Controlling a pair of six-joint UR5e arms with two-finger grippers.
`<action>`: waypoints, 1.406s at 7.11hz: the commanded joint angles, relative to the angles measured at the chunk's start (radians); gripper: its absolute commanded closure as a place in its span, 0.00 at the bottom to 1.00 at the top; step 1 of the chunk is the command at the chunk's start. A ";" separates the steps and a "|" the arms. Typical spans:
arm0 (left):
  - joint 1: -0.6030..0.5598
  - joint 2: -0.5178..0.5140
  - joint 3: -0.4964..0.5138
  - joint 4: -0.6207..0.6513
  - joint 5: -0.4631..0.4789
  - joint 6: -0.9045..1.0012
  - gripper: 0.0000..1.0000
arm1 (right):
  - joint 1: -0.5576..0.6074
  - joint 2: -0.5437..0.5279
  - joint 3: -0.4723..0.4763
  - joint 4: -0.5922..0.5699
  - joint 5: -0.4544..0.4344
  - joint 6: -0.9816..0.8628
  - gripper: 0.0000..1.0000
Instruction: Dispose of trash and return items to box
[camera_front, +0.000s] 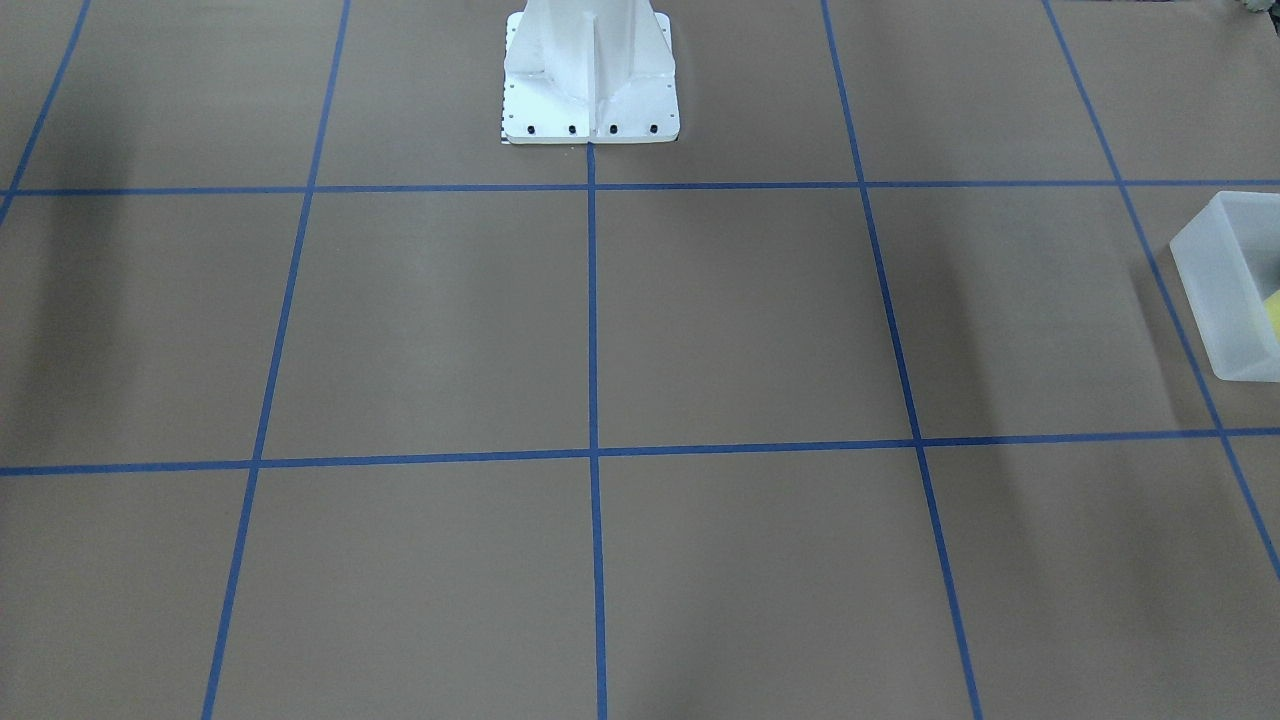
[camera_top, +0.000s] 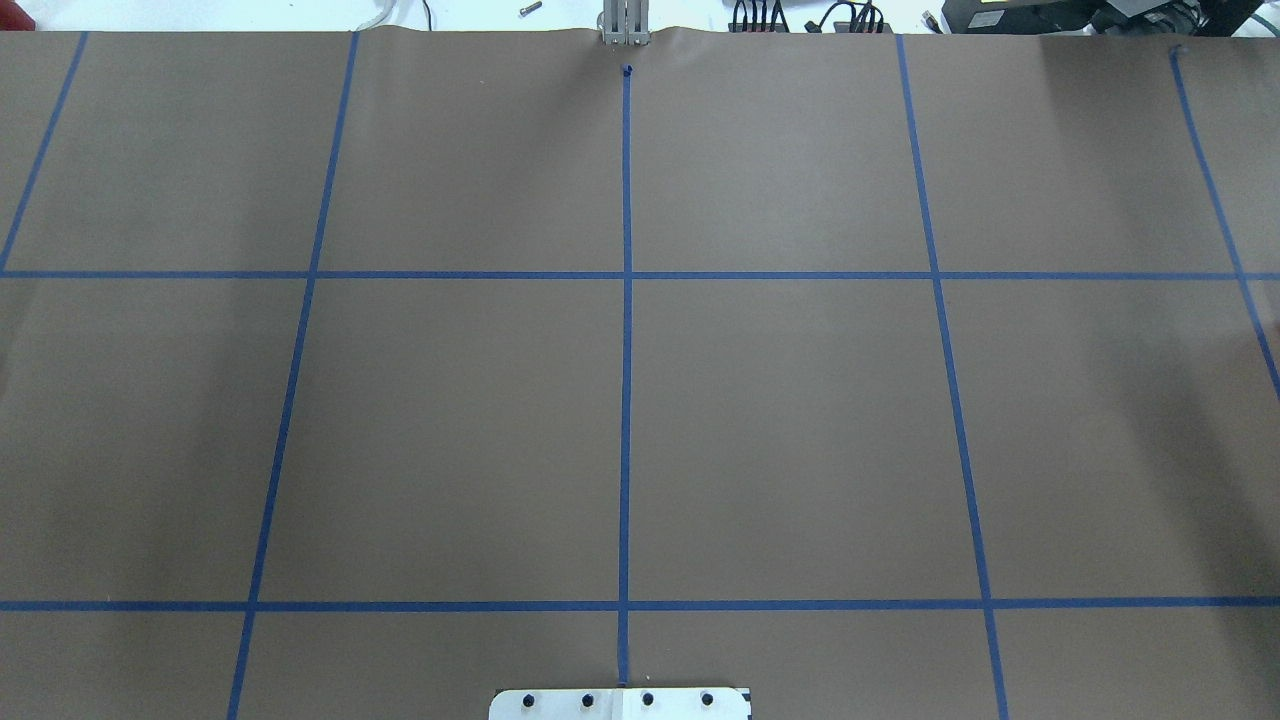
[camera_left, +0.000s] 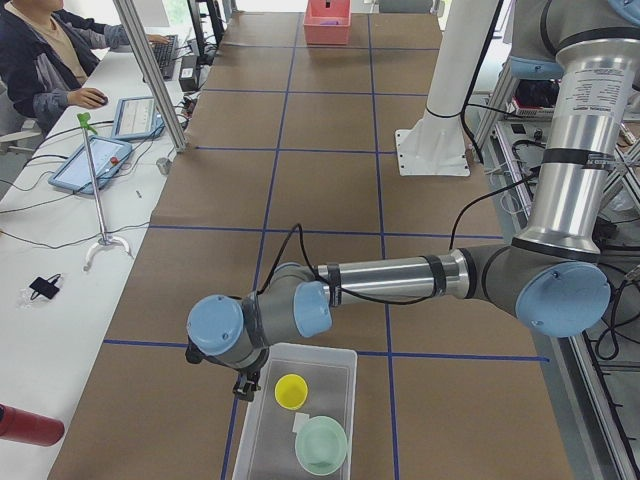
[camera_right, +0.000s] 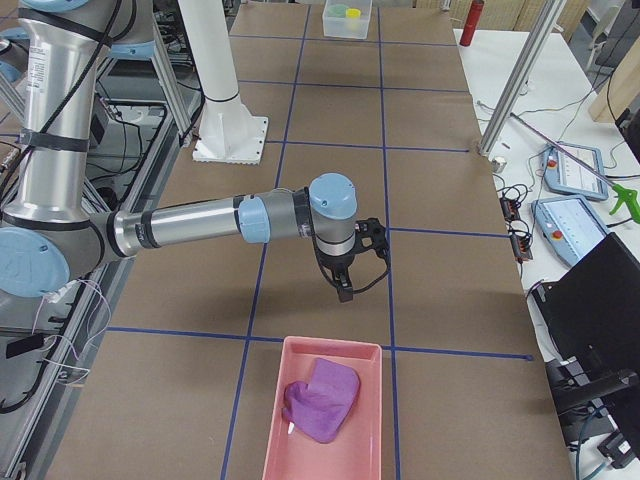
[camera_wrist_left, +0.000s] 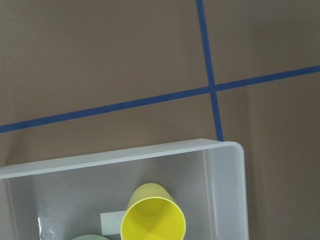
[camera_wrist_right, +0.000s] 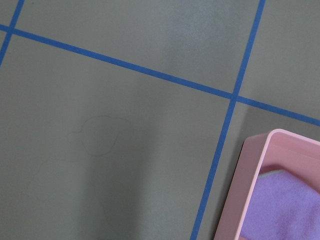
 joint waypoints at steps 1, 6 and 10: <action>0.024 0.044 -0.218 0.045 0.010 -0.215 0.02 | -0.001 0.029 0.005 -0.001 -0.003 0.076 0.00; 0.229 0.047 -0.271 -0.116 0.073 -0.516 0.02 | -0.029 -0.003 0.026 -0.004 -0.041 0.133 0.00; 0.234 0.098 -0.280 -0.181 0.066 -0.487 0.02 | -0.024 -0.060 -0.007 -0.005 -0.054 0.046 0.00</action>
